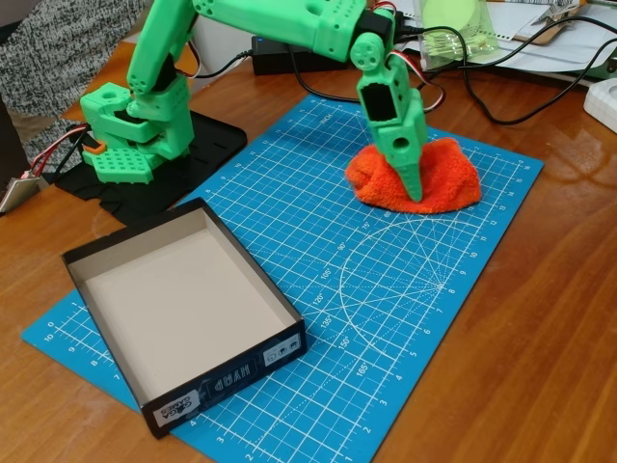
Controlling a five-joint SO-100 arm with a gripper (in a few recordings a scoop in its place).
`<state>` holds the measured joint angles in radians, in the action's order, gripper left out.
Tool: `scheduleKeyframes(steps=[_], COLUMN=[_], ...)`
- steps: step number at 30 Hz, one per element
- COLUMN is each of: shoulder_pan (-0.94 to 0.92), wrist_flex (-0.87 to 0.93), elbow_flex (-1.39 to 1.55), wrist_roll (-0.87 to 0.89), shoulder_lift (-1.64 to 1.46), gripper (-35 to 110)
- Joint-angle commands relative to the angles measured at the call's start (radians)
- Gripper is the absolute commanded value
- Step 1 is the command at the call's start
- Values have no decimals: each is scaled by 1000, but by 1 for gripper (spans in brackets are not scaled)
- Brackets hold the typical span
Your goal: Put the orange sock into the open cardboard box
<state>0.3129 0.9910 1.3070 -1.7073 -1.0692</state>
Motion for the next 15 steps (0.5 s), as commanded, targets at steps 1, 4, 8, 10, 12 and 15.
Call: scheduleKeyframes(steps=[1,4,8,10,12,15], shoulder_pan=[12,15,26,32,31,20], wrist_flex=[-11,0,26,26,91,241], elbow_flex=[-14,-57,-110,-138,-193,-299], wrist_roll=[38,109,230,325,370,410], shoulder_lift=[-6,-41,-153,-225,-295,-377], gripper=[0,0,0,0,0,0])
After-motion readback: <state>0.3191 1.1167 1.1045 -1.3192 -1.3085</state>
